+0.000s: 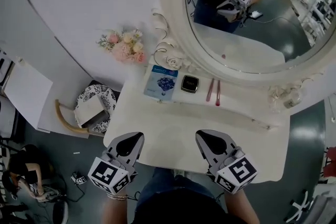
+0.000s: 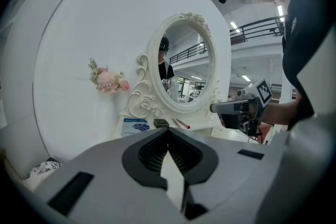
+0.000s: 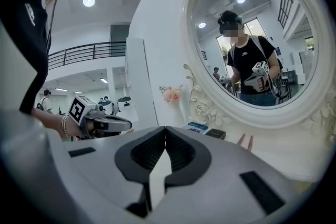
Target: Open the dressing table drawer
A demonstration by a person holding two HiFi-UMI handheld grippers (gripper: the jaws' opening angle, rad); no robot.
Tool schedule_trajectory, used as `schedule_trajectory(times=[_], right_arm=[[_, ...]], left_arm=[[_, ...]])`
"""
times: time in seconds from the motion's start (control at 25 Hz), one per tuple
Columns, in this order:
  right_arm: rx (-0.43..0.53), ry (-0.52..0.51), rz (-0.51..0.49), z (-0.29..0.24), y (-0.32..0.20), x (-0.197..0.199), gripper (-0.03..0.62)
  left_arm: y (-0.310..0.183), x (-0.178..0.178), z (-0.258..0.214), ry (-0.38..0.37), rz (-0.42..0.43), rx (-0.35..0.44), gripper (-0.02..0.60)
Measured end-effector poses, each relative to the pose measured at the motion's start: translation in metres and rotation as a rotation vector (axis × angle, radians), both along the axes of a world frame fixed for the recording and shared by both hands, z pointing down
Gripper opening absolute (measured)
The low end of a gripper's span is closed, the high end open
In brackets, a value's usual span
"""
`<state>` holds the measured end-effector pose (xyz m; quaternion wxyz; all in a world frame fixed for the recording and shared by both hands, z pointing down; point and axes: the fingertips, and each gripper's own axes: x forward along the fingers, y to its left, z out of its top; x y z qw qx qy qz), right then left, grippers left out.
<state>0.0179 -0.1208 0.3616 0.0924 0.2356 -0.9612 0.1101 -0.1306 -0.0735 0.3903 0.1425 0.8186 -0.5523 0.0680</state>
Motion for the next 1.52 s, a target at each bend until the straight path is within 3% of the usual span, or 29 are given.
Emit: schedule_trajectory(times=[0.36, 1.52], right_arm=[[-0.028, 0.021, 0.019, 0.011, -0.018, -0.021, 0.018], [-0.118, 0.111, 0.116, 0.069, -0.059, -0.072, 0.018]], left_arm=[[-0.034, -0.015, 0.018, 0.024, 0.066, 0.018, 0.017], [-0.108, -0.051, 0.093, 0.010, 0.181, -0.093, 0.017]])
